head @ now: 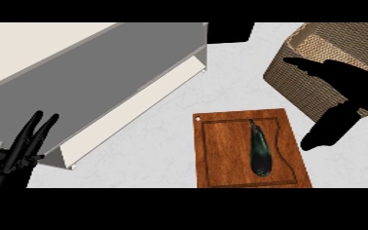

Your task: Pick the eggplant from the cutting board and place it in the basket

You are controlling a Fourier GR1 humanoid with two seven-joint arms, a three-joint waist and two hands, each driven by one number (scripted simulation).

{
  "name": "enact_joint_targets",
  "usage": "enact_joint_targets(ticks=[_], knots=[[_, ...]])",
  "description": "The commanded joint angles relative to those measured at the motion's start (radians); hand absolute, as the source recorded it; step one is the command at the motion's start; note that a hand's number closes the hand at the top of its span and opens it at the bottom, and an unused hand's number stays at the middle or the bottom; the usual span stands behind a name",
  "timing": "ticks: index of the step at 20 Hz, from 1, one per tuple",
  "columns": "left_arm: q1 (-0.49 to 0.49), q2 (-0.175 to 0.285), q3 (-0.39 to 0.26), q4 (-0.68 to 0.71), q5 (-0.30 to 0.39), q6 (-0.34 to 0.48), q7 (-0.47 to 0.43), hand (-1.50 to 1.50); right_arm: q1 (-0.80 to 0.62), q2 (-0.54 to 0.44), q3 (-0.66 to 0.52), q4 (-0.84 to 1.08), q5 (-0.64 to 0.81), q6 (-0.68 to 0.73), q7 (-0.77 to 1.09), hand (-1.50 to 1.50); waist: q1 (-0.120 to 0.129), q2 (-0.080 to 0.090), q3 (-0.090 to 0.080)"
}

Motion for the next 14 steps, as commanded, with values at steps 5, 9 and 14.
enact_joint_targets(ticks=[5,9,14], knots=[[-0.223,-0.006,0.010,0.239,0.040,-0.064,0.002,0.00,0.053,-0.121,-0.087,-0.071,-0.122,0.062,0.063,-1.50,-0.016,0.031,-0.016],[-0.245,-0.023,-0.004,0.246,0.018,-0.042,0.025,0.00,0.153,-0.059,-0.038,-0.153,-0.063,-0.040,0.067,-1.50,-0.017,0.030,-0.015],[-0.292,-0.025,-0.009,0.193,0.029,-0.035,0.096,0.00,0.258,-0.032,-0.070,-0.154,0.006,-0.092,-0.015,-1.50,-0.008,0.030,-0.013]])
